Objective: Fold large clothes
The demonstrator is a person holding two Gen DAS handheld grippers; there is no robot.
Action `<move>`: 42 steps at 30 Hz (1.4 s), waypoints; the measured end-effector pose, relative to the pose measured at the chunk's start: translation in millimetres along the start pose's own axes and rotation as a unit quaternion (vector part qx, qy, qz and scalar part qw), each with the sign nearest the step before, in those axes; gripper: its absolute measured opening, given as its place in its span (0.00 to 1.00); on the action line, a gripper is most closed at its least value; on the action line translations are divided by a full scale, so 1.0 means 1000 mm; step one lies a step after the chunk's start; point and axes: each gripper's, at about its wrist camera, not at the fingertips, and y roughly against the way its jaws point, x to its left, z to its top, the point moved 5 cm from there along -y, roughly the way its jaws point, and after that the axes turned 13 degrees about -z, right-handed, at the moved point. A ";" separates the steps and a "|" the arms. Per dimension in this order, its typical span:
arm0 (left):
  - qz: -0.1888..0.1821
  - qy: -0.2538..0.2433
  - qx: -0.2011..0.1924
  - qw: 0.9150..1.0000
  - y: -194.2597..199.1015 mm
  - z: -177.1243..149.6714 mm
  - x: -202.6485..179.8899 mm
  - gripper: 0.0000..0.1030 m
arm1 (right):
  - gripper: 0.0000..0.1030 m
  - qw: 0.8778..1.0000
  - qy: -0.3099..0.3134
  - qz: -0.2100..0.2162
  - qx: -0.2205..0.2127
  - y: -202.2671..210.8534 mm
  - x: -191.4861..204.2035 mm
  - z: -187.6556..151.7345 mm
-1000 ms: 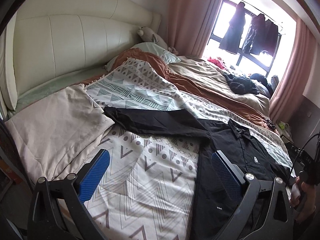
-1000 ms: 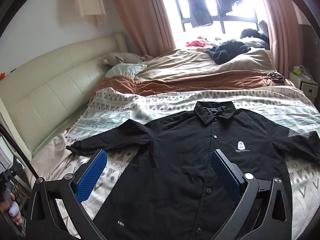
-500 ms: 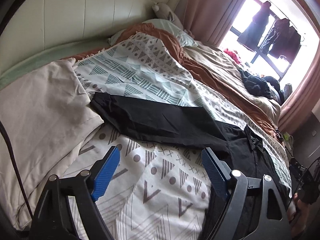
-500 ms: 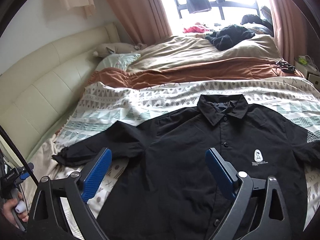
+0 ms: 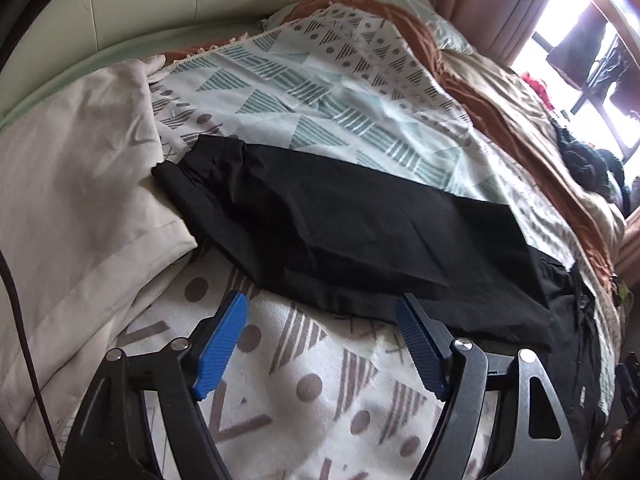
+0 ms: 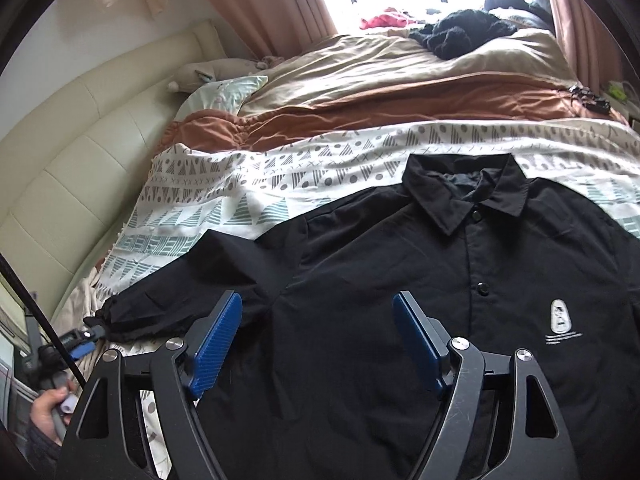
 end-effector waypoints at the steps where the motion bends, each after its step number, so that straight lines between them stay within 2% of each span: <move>1: 0.010 -0.001 0.001 1.000 -0.005 0.001 0.002 0.76 | 0.74 1.000 -0.001 0.006 0.005 -0.005 0.001 0.001; 2: 0.020 -0.001 0.003 1.000 -0.012 0.002 0.005 0.76 | 0.74 1.000 -0.002 0.009 0.006 -0.009 0.001 0.002; 4: 0.040 0.003 0.013 0.999 -0.027 0.004 0.012 0.66 | 0.74 1.000 -0.008 0.014 0.007 -0.014 0.001 0.005; 6: 0.060 -0.005 0.010 0.998 -0.037 0.005 0.017 0.44 | 0.74 1.000 -0.015 0.018 0.009 -0.018 -0.001 0.007; 7: 0.068 -0.016 0.003 0.998 -0.036 0.005 0.016 0.39 | 0.74 1.000 -0.016 0.019 0.010 -0.020 -0.001 0.006; 8: 0.074 -0.024 0.001 0.997 -0.036 0.005 0.014 0.30 | 0.74 1.000 -0.017 0.020 0.014 -0.023 -0.001 0.005; 9: 0.070 -0.029 0.002 0.997 -0.036 0.004 0.013 0.22 | 0.74 0.999 -0.017 0.022 0.016 -0.026 0.000 0.005; 12: 0.047 -0.029 -0.003 0.998 -0.029 0.009 0.009 0.10 | 0.74 0.999 -0.026 0.038 0.022 -0.034 0.003 0.005; 17: 0.012 -0.047 -0.036 0.998 0.001 0.029 -0.012 0.08 | 0.72 0.996 -0.057 0.057 0.038 -0.059 0.005 0.002; 18: 0.008 -0.055 -0.042 0.998 0.007 0.034 -0.019 0.08 | 0.61 0.995 -0.060 0.062 0.044 -0.065 0.007 0.001; 21: -0.015 -0.075 -0.058 0.995 0.029 0.050 -0.043 0.08 | 0.43 0.992 -0.069 0.083 0.071 -0.090 0.015 -0.004; 24: -0.031 -0.089 -0.067 0.993 0.046 0.061 -0.062 0.08 | 0.35 0.986 -0.083 0.100 0.101 -0.116 0.024 -0.008; 28: -0.039 -0.116 -0.071 0.990 0.064 0.068 -0.091 0.08 | 0.35 0.979 -0.099 0.116 0.135 -0.147 0.035 -0.016; 31: -0.044 -0.134 -0.078 0.987 0.074 0.071 -0.111 0.08 | 0.35 0.971 -0.102 0.123 0.177 -0.173 0.042 -0.031; 33: -0.049 -0.143 -0.084 0.985 0.081 0.073 -0.126 0.08 | 0.35 0.972 -0.103 0.127 0.170 -0.173 0.042 -0.028; 35: -0.056 -0.150 -0.088 0.983 0.087 0.073 -0.139 0.08 | 0.35 0.968 -0.107 0.133 0.185 -0.173 0.040 -0.024; 37: -0.064 -0.157 -0.091 0.981 0.093 0.073 -0.154 0.08 | 0.35 0.968 -0.117 0.118 0.188 -0.168 0.028 -0.019; 38: -0.068 -0.162 -0.093 0.980 0.097 0.072 -0.161 0.07 | 0.38 0.970 -0.117 0.110 0.185 -0.164 0.021 -0.017; 39: -0.074 -0.168 -0.095 0.978 0.102 0.072 -0.171 0.06 | 0.47 0.970 -0.116 0.105 0.186 -0.160 0.014 -0.016; 41: -0.083 -0.179 -0.100 0.975 0.110 0.071 -0.187 0.06 | 0.57 0.967 -0.127 0.110 0.190 -0.149 0.002 -0.010; 42: -0.090 -0.188 -0.102 0.973 0.115 0.070 -0.199 0.06 | 0.59 0.966 -0.137 0.111 0.187 -0.142 -0.005 -0.006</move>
